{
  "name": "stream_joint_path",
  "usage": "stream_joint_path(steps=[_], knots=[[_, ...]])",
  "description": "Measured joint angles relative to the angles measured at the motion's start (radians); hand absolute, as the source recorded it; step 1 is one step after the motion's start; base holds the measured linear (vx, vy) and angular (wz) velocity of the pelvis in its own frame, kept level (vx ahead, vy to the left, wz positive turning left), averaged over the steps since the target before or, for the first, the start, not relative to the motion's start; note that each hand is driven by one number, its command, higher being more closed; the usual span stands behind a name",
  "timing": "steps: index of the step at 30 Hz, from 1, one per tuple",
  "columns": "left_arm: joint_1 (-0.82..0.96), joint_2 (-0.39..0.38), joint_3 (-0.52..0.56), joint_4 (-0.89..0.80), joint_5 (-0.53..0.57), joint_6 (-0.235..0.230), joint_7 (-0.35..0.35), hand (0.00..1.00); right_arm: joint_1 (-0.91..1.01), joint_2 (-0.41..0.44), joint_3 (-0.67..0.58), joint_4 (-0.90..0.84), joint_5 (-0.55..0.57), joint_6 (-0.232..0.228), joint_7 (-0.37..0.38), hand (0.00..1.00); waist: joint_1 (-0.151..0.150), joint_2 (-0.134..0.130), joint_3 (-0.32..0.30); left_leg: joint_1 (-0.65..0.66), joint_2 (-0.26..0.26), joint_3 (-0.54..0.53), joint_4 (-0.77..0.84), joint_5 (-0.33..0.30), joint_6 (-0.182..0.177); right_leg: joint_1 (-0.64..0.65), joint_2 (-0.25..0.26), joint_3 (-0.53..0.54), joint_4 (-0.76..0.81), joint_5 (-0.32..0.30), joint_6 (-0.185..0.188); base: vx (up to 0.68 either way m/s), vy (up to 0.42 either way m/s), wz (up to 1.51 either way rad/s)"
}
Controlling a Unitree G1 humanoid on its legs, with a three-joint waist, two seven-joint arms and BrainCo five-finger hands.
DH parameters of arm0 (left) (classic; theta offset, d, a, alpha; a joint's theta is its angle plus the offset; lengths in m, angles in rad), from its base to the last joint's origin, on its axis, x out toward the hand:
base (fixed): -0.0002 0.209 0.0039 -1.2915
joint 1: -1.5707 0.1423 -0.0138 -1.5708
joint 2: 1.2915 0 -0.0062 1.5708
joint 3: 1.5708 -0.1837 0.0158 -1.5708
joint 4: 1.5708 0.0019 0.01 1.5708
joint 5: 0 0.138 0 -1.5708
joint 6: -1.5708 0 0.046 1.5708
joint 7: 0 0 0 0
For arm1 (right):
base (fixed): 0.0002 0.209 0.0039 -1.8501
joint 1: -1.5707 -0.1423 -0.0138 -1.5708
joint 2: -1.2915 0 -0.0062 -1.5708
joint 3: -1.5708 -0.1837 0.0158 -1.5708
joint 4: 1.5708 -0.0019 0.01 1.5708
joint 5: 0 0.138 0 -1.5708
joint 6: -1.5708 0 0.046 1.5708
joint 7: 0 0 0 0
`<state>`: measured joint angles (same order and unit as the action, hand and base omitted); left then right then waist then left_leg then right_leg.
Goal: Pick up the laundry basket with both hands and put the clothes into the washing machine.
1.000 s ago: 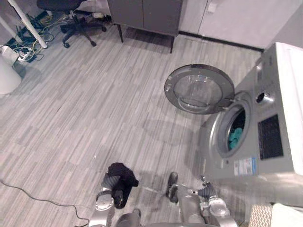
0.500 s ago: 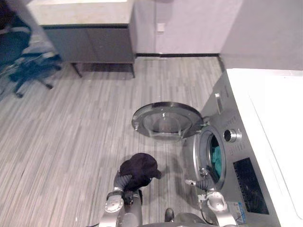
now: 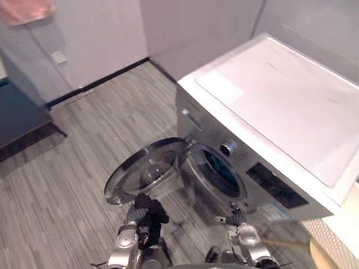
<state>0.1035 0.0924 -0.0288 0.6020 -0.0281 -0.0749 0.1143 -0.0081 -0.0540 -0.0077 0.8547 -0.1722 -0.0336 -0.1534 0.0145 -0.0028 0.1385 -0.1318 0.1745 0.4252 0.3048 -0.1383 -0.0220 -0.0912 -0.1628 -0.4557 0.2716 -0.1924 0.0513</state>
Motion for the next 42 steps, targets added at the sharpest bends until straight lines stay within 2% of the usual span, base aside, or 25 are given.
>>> stream_joint_path(steps=[1, 2, 3, 5, 6, 7, 8, 9, 10, 11, 12, 13, 14, 16, 19, 22, 23, 25, 27, 30, 35, 36, 39, 42], knots=[[0.001, 0.001, 0.0, 0.0, 0.0, 0.0, 0.0, 1.0, 0.004, -0.003, -0.004, 0.005, 0.001, 0.001, -0.001, 0.0, 0.001, 0.001, 0.001, -0.004, 0.011, 0.002, 0.025, 0.0, 0.0, 0.002, 0.008, 0.015, -0.008, 0.002, -0.003, 0.0, -0.143, -0.75], [0.003, 0.0, 0.0, -0.001, 0.0, 0.001, -0.001, 1.0, 0.01, -0.01, -0.006, 0.011, 0.001, 0.001, -0.001, 0.0, 0.0, 0.003, 0.004, -0.028, 0.046, -0.009, 0.118, 0.0, -0.001, 0.012, 0.024, 0.041, -0.024, 0.006, -0.008, 0.0, -0.146, -0.82], [0.004, -0.005, 0.001, -0.001, -0.002, 0.003, 0.0, 1.0, 0.017, -0.024, -0.006, 0.021, 0.005, 0.001, -0.007, 0.0, 0.001, 0.018, 0.025, -0.056, 0.091, -0.055, 0.262, 0.005, -0.009, 0.047, 0.048, 0.072, -0.041, 0.012, -0.018, 0.0, -0.138, -0.85], [0.019, -0.022, 0.0, -0.002, -0.009, 0.005, 0.0, 1.0, 0.028, -0.033, -0.013, 0.029, 0.006, 0.002, -0.02, 0.0, 0.009, 0.031, 0.037, -0.102, 0.115, -0.154, 0.4, 0.008, -0.027, 0.079, 0.077, 0.128, -0.052, 0.015, -0.028, 0.04, -0.053, -1.04], [0.023, -0.04, -0.001, -0.004, -0.015, 0.006, 0.0, 1.0, 0.024, -0.038, -0.038, 0.028, 0.008, 0.002, -0.023, 0.0, 0.017, 0.038, 0.04, -0.107, 0.074, -0.25, 0.374, -0.034, -0.046, 0.07, 0.079, 0.176, -0.043, 0.017, -0.031, 0.08, 0.016, -1.13], [0.022, -0.045, -0.001, -0.005, -0.022, 0.006, 0.001, 1.0, 0.02, -0.039, -0.052, 0.028, 0.011, 0.004, -0.026, 0.0, 0.017, 0.04, 0.041, -0.107, 0.055, -0.287, 0.35, -0.046, -0.047, 0.065, 0.078, 0.198, -0.037, 0.017, -0.031, 0.09, 0.082, -1.11], [0.017, -0.051, -0.003, -0.005, -0.027, 0.006, 0.001, 1.0, 0.015, -0.038, -0.078, 0.031, 0.018, 0.005, -0.03, 0.0, 0.016, 0.04, 0.043, -0.106, 0.005, -0.356, 0.28, -0.059, -0.055, 0.056, 0.075, 0.236, -0.026, 0.018, -0.03, 0.06, 0.11, -0.83], [0.013, -0.052, -0.005, -0.005, -0.034, 0.006, 0.002, 1.0, 0.015, -0.038, -0.09, 0.035, 0.022, 0.005, -0.038, 0.0, 0.017, 0.04, 0.043, -0.099, -0.023, -0.4, 0.223, -0.058, -0.056, 0.051, 0.074, 0.26, -0.022, 0.018, -0.029, 0.06, 0.134, -0.96], [0.008, -0.052, -0.008, -0.005, -0.042, 0.006, 0.002, 1.0, 0.017, -0.039, -0.1, 0.045, 0.025, 0.007, -0.043, 0.0, 0.015, 0.045, 0.041, -0.072, -0.052, -0.459, 0.123, -0.039, -0.075, 0.047, 0.08, 0.286, -0.019, 0.019, -0.022, 0.08, 0.175, -0.9], [0.003, -0.047, -0.01, -0.004, -0.042, 0.006, 0.002, 1.0, 0.016, -0.05, -0.102, 0.054, 0.025, 0.012, -0.047, 0.0, 0.014, 0.069, 0.037, -0.055, -0.053, -0.481, 0.062, -0.035, -0.068, 0.033, 0.102, 0.32, -0.011, 0.01, -0.005, 0.05, 0.16, -0.79], [-0.005, -0.035, -0.01, 0.0, -0.043, 0.009, 0.004, 1.0, 0.014, -0.041, -0.102, 0.064, 0.026, 0.015, -0.048, 0.0, 0.01, 0.05, 0.043, -0.049, -0.055, -0.462, 0.059, -0.035, -0.068, 0.032, 0.095, 0.333, -0.001, 0.007, 0.002, 0.08, 0.202, -0.64], [-0.018, -0.027, -0.021, -0.002, -0.043, 0.011, 0.005, 1.0, 0.027, -0.023, -0.105, 0.063, 0.027, 0.015, -0.047, 0.0, 0.002, 0.022, 0.045, -0.045, -0.065, -0.431, 0.058, -0.045, -0.052, 0.022, 0.081, 0.352, 0.008, 0.006, 0.012, 0.06, 0.153, -0.39], [-0.02, -0.02, -0.021, -0.002, -0.043, 0.011, 0.005, 1.0, 0.036, -0.017, -0.11, 0.062, 0.028, 0.015, -0.047, 0.0, 0.001, 0.015, 0.044, -0.043, -0.069, -0.42, 0.063, -0.051, -0.048, 0.017, 0.074, 0.361, 0.015, 0.001, 0.02, 0.07, 0.14, -0.35], [-0.021, -0.02, -0.031, -0.003, -0.043, 0.012, 0.002, 1.0, 0.054, -0.013, -0.114, 0.062, 0.037, 0.016, -0.046, 0.0, 0.003, 0.013, 0.045, -0.028, -0.078, -0.385, 0.083, -0.076, -0.035, 0.013, 0.06, 0.396, 0.039, -0.011, 0.039, 0.05, 0.125, -0.42], [-0.004, -0.02, -0.045, -0.003, -0.043, 0.012, 0.001, 1.0, 0.05, -0.013, -0.113, 0.061, 0.044, 0.016, -0.045, 0.0, 0.003, 0.026, 0.055, -0.027, -0.074, -0.317, 0.145, -0.127, -0.023, -0.032, 0.056, 0.47, 0.111, -0.04, 0.062, 0.03, 0.112, -0.64], [-0.018, -0.02, -0.045, -0.071, -0.084, 0.012, 0.007, 1.0, 0.017, -0.014, -0.113, 0.013, 0.047, 0.015, -0.05, 0.0, 0.0, 0.037, 0.098, -0.122, -0.053, -0.272, 0.304, -0.185, -0.017, -0.167, 0.059, 0.518, 0.283, -0.085, 0.069, -0.07, 0.064, -0.56], [-0.033, -0.021, -0.045, -0.115, -0.1, 0.011, 0.018, 1.0, 0.004, -0.014, -0.112, -0.016, 0.049, 0.015, -0.054, 0.0, -0.001, 0.038, 0.134, -0.162, -0.042, -0.263, 0.374, -0.219, -0.013, -0.221, 0.062, 0.52, 0.358, -0.108, 0.07, -0.16, 0.012, -0.39], [-0.076, -0.026, -0.05, -0.173, -0.168, 0.005, 0.028, 1.0, -0.016, -0.012, -0.107, -0.072, 0.077, 0.015, -0.065, 0.0, 0.0, 0.033, 0.169, -0.275, -0.022, -0.259, 0.508, -0.277, -0.003, -0.346, 0.063, 0.527, 0.502, -0.157, 0.072, -0.18, 0.002, -0.2], [-0.156, -0.039, -0.054, -0.226, -0.254, -0.005, 0.047, 1.0, -0.046, -0.011, -0.09, -0.147, 0.098, 0.016, -0.071, 0.0, 0.001, 0.022, 0.233, -0.413, -0.003, -0.262, 0.67, -0.336, 0.007, -0.493, 0.054, 0.531, 0.67, -0.22, 0.071, -0.2, -0.005, -0.05], [-0.256, -0.072, -0.057, -0.273, -0.37, -0.019, 0.092, 1.0, -0.09, -0.001, -0.081, -0.252, 0.127, 0.02, -0.109, 0.0, 0.0, 0.017, 0.275, -0.596, 0.019, -0.273, 0.833, -0.377, 0.015, -0.683, 0.056, 0.541, 0.839, -0.261, 0.066, -0.22, -0.009, -0.02], [-0.463, -0.119, -0.056, -0.336, -0.497, -0.041, 0.171, 1.0, -0.165, 0.026, -0.072, -0.416, 0.165, 0.017, -0.161, 0.0, -0.002, 0.013, 0.296, -0.896, 0.044, -0.304, 1.024, -0.395, 0.014, -0.987, 0.071, 0.547, 1.037, -0.284, 0.057, -0.17, -0.045, -0.01], [-0.487, -0.119, -0.055, -0.34, -0.51, -0.044, 0.177, 1.0, -0.169, 0.027, -0.071, -0.434, 0.166, 0.015, -0.167, 0.0, -0.001, 0.013, 0.296, -0.923, 0.051, -0.306, 1.045, -0.398, 0.014, -1.014, 0.076, 0.548, 1.057, -0.285, 0.056, -0.11, -0.077, -0.07], [-0.647, -0.086, -0.037, -0.341, -0.529, -0.047, 0.224, 1.0, -0.19, 0.037, -0.073, -0.514, 0.194, -0.01, -0.179, 0.0, -0.01, 0.0, 0.303, -1.04, 0.069, -0.317, 1.139, -0.412, 0.011, -1.14, 0.092, 0.558, 1.151, -0.292, 0.055, -0.1, -0.083, -0.09], [-0.798, -0.019, 0.001, -0.342, -0.529, -0.047, 0.262, 1.0, -0.189, 0.044, -0.073, -0.574, 0.202, -0.039, -0.18, 0.0, -0.039, -0.006, 0.306, -1.121, 0.073, -0.327, 1.19, -0.413, 0.012, -1.22, 0.099, 0.565, 1.201, -0.294, 0.057, -0.1, -0.071, -0.01]])
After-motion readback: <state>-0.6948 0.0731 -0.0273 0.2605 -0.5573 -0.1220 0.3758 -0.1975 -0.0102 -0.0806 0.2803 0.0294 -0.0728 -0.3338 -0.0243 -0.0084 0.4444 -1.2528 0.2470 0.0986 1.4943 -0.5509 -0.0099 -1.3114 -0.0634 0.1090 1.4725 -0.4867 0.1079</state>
